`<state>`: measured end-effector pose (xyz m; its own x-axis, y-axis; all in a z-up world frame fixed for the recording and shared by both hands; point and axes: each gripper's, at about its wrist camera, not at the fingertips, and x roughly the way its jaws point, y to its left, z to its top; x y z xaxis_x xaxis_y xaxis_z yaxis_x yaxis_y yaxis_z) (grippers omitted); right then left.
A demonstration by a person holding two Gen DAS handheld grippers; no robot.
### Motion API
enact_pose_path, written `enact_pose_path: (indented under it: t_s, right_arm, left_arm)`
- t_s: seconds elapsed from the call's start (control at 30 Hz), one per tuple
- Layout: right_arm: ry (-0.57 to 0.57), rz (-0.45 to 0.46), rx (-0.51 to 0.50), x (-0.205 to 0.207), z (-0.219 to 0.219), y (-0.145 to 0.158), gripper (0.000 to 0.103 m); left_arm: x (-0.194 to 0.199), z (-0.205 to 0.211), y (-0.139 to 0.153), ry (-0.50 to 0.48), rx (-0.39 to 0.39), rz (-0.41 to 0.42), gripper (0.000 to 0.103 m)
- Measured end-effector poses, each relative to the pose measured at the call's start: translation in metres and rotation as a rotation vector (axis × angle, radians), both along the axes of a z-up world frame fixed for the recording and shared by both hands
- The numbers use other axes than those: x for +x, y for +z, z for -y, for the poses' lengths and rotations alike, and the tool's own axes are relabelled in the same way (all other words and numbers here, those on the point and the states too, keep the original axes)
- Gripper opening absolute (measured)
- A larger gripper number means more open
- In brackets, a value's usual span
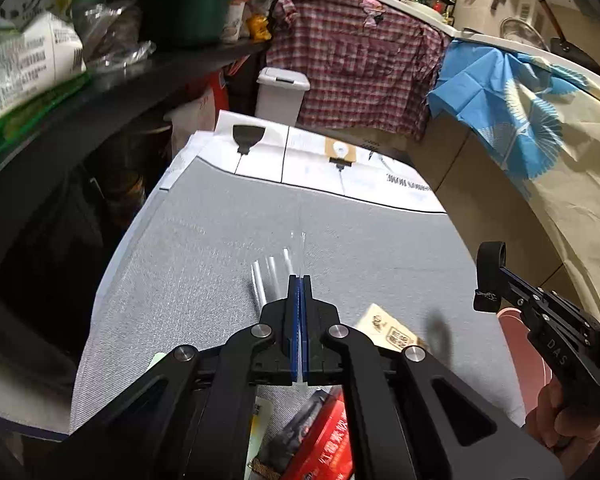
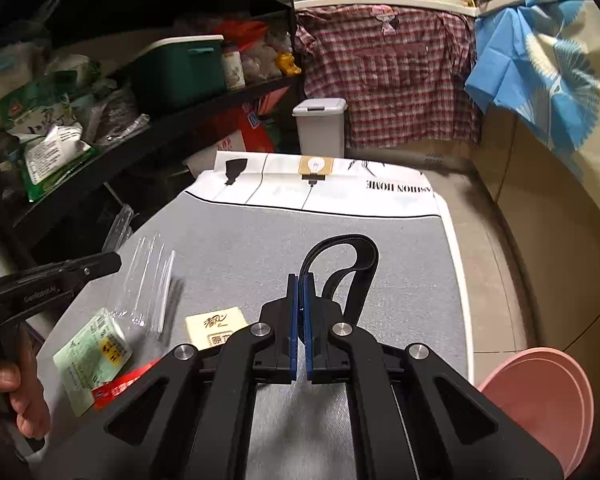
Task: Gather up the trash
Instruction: 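Grasp the black strap with the right tool while the left tool grasps the clear straws, then carry the strap and straws over the pink bin and open both tools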
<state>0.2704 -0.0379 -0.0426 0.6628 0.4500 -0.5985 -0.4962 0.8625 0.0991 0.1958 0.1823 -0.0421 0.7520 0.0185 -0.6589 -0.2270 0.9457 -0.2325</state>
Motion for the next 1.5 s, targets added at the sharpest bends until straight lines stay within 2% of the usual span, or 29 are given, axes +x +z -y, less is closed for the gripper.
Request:
enact_pose_path:
  t_s: [0.57, 0.83, 1.2, 1.37, 1.5]
  right_arm:
    - [-0.011, 0.06, 0.023, -0.039, 0.037, 0.05, 0.003]
    - [-0.018, 0.075, 0.002, -0.054, 0.054, 0.068, 0.003]
    - [-0.015, 0.144, -0.036, -0.078, 0.097, 0.095, 0.003]
    - [-0.041, 0.185, -0.045, -0.084, 0.119, 0.1, 0.003]
    - [-0.09, 0.154, -0.012, -0.081, 0.142, 0.091, 0.003]
  left_arm:
    - [-0.029, 0.032, 0.039, -0.068, 0.038, 0.07, 0.0]
    - [-0.043, 0.043, 0.051, -0.099, 0.034, 0.092, 0.0]
    - [-0.055, 0.064, 0.065, -0.149, 0.048, 0.117, 0.0]
    - [-0.055, 0.076, 0.067, -0.176, 0.052, 0.121, 0.0]
    - [-0.054, 0.088, 0.069, -0.202, 0.05, 0.124, 0.0]
